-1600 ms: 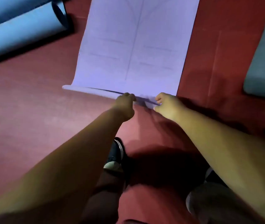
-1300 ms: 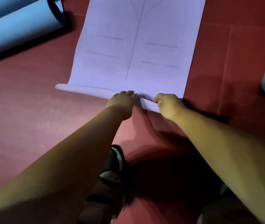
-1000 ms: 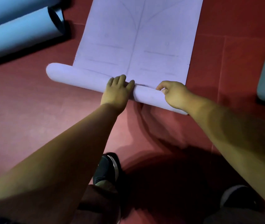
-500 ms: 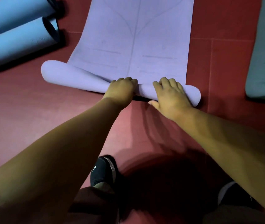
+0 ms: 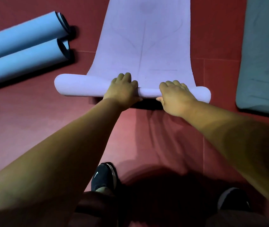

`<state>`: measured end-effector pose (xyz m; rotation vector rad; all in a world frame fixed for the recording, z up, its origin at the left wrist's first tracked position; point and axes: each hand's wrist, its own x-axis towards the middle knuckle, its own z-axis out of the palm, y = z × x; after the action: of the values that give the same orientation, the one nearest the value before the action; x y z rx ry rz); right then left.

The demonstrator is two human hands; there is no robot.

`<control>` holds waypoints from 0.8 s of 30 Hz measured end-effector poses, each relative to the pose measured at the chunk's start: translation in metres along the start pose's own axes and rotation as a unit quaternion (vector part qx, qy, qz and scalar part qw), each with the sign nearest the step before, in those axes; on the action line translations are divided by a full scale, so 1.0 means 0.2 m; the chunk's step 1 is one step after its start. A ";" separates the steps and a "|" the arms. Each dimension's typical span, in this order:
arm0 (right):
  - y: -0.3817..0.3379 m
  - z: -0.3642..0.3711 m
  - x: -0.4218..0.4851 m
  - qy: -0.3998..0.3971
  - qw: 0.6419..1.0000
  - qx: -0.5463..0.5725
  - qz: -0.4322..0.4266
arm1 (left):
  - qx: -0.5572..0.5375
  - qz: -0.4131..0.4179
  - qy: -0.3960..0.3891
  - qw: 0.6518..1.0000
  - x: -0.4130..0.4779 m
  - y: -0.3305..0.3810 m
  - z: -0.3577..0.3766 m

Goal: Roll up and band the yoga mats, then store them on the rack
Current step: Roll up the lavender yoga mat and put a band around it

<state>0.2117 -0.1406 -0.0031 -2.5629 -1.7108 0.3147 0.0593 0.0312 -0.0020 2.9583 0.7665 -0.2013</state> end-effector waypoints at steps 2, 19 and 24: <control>0.00 -0.12 -0.02 -0.014 1.000 -0.004 0.014 | 0.054 -0.017 0.027 0.998 -0.04 -0.01 -0.07; -0.07 -1.02 -0.64 0.027 0.993 -0.002 0.111 | -0.009 0.028 0.103 0.994 -0.50 0.18 -0.95; -0.13 -0.95 -0.75 0.064 0.988 -0.039 0.134 | -0.041 0.021 0.064 0.997 -0.61 0.27 -0.97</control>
<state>0.1700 -0.2533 0.2085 -2.8036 -1.3646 0.0896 0.0006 -0.0521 0.2092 2.9291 0.7066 0.0230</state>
